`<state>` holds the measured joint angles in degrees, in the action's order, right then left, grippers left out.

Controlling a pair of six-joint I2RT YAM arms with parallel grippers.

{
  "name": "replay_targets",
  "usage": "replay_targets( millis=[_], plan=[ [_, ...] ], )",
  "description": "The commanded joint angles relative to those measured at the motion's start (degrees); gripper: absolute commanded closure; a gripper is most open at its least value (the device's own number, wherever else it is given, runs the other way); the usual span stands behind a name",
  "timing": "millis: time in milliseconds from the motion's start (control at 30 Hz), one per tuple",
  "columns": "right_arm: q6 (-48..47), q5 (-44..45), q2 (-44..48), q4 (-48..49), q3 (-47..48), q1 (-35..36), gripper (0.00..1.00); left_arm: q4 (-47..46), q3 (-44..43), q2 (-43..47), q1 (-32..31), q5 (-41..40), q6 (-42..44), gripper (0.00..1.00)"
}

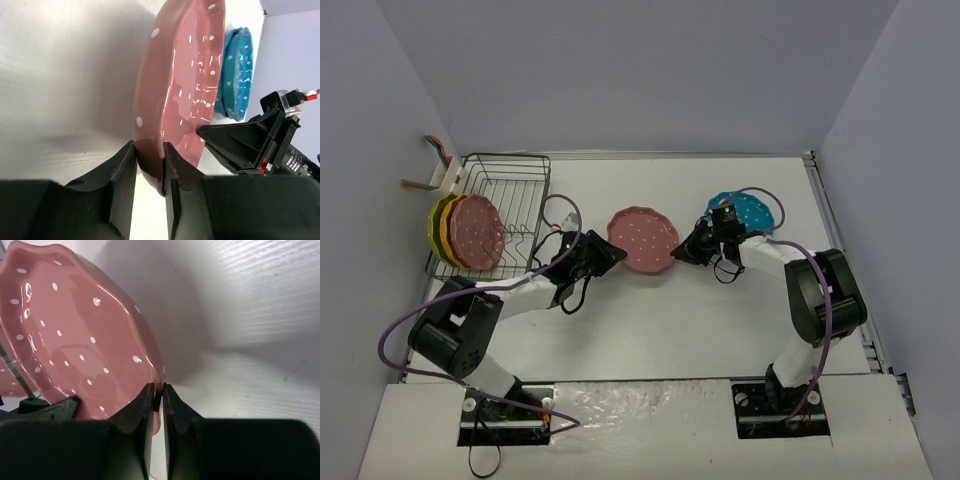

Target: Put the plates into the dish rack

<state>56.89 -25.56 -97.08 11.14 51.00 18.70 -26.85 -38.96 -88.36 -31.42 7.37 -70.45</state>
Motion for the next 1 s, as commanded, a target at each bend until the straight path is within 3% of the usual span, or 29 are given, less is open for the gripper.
replay_targets(
  millis=[0, 33, 67, 233, 400, 633, 967],
  plan=[
    [-1.23, -4.80, 5.54, 5.44, 0.60, 0.55, 0.74, -7.32, -4.04, 6.32, -0.74, 0.54, 4.00, 1.00],
    [-2.05, -4.04, 6.15, 4.96, 0.74, 0.55, 0.65, -5.82, -4.38, 7.08, -0.68, 0.54, 5.10, 1.00],
    [-2.22, -3.89, 6.28, 4.86, 0.77, 0.55, 0.63, -5.50, -4.81, 7.24, -0.66, 0.47, 5.32, 1.00],
    [-6.72, -1.05, 10.01, 1.33, 2.62, 0.20, 0.22, 0.85, -7.19, 11.81, -0.75, -2.02, 11.23, 1.00],
    [-12.34, 1.86, 14.32, -2.56, 5.17, -0.51, 0.01, 6.73, -9.76, 13.85, -0.66, -3.16, 16.00, 1.00],
    [-16.43, 3.84, 21.31, -6.91, 7.38, -2.05, 0.00, 17.18, -15.45, 17.70, -0.57, -5.99, 24.92, 1.00],
    [-22.84, 10.92, 34.30, -9.11, 6.12, -2.33, 0.00, 40.79, -33.35, 21.89, 0.71, -17.32, 47.76, 1.00]
  ],
)
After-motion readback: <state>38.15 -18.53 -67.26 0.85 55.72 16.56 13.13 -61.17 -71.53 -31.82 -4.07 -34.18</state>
